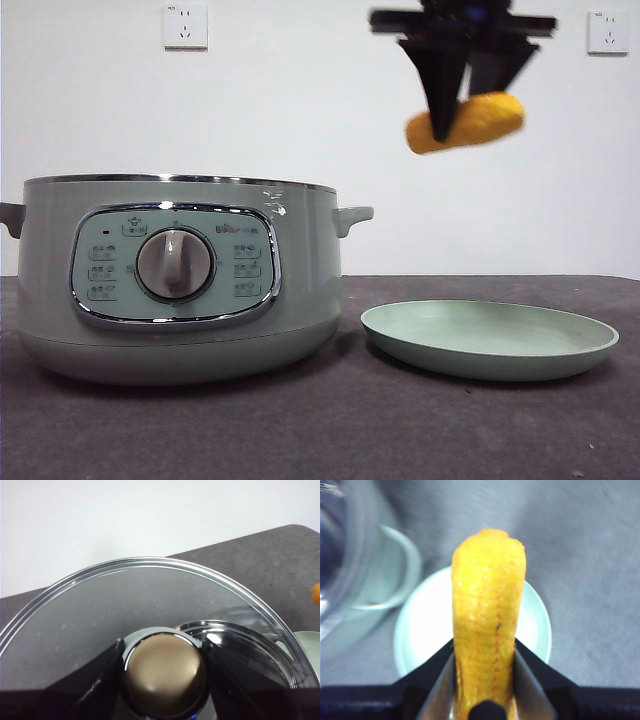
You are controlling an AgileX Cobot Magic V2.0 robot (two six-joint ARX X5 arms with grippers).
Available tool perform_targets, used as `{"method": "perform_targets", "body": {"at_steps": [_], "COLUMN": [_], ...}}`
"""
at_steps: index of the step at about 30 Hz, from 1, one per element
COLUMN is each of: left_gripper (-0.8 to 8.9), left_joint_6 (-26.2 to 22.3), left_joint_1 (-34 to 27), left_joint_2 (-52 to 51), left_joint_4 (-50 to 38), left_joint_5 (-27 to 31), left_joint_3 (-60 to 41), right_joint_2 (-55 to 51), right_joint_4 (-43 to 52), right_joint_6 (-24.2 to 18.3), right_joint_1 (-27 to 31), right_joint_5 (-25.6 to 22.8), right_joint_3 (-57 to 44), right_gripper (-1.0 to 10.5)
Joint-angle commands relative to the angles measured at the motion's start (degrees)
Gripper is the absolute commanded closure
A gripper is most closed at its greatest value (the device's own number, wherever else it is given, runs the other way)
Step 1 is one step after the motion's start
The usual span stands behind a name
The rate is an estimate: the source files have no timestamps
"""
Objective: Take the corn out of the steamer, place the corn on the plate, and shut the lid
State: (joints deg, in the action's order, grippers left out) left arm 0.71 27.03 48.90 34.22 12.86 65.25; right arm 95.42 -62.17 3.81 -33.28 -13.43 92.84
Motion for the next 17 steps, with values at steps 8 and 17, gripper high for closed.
{"method": "perform_targets", "body": {"at_steps": [8,17], "left_gripper": [8.22,8.22], "left_joint_6": [0.83,1.7], "left_joint_1": [-0.02,-0.02], "left_joint_2": [0.37,1.97], "left_joint_4": [-4.17,-4.17], "left_joint_5": [-1.4,-4.11], "left_joint_3": [0.72,0.72], "right_joint_2": [-2.32,-1.33], "right_joint_4": [20.15,30.45], "right_joint_6": [0.81,0.7], "right_joint_1": [3.1,5.57], "right_joint_5": [6.05,11.23], "right_joint_3": [-22.45,-31.06], "right_gripper": [9.6,9.6]}}
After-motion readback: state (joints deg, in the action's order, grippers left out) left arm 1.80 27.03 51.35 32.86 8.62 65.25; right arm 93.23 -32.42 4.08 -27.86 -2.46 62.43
